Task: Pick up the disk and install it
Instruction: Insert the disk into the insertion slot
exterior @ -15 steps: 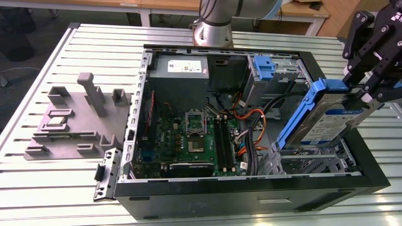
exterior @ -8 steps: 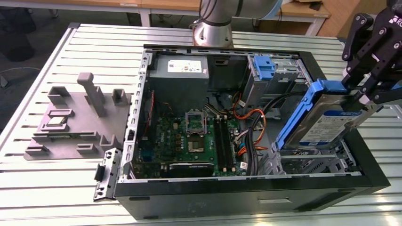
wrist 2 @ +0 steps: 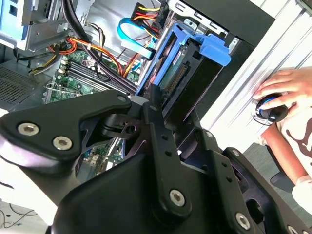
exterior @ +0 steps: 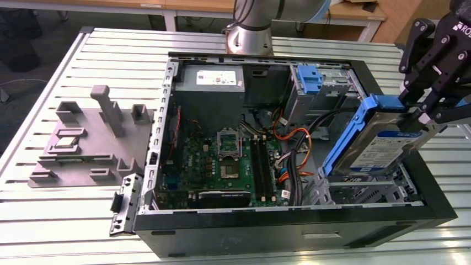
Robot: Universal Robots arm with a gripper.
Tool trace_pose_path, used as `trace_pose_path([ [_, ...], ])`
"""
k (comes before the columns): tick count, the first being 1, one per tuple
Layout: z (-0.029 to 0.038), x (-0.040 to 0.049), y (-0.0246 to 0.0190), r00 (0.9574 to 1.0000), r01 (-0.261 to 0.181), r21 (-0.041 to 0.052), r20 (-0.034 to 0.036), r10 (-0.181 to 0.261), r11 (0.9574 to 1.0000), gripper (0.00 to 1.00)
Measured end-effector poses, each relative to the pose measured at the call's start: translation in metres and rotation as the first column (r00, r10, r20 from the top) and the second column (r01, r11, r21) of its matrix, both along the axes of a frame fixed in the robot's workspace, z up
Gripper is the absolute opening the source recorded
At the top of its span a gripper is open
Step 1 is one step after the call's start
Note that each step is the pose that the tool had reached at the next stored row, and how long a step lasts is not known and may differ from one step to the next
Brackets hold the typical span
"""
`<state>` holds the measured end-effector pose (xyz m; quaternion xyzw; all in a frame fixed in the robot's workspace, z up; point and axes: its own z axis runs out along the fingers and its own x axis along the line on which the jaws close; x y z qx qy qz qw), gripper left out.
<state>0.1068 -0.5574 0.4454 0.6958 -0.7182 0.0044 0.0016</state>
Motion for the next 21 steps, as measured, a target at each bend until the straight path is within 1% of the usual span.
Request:
trace_pose_path([
  [8, -0.0006, 0.0, -0.0002, 1.0, 0.0, 0.0009, 0.0, 0.0, 1.0, 0.35],
  [11, 0.001, 0.0, -0.0003, 1.0, 0.0, 0.0024, 0.0001, 0.0, 1.0, 0.35],
  [13, 0.0025, 0.0, -0.0002, 1.0, 0.0, 0.0009, 0.0, 0.0, 1.0, 0.35],
  [16, 0.0031, 0.0, -0.0003, 1.0, 0.0, 0.001, 0.0, 0.0, 1.0, 0.35],
  [21, 0.0033, 0.0004, -0.0029, 1.0, 0.001, 0.0009, 0.0, -0.001, 1.0, 0.35],
])
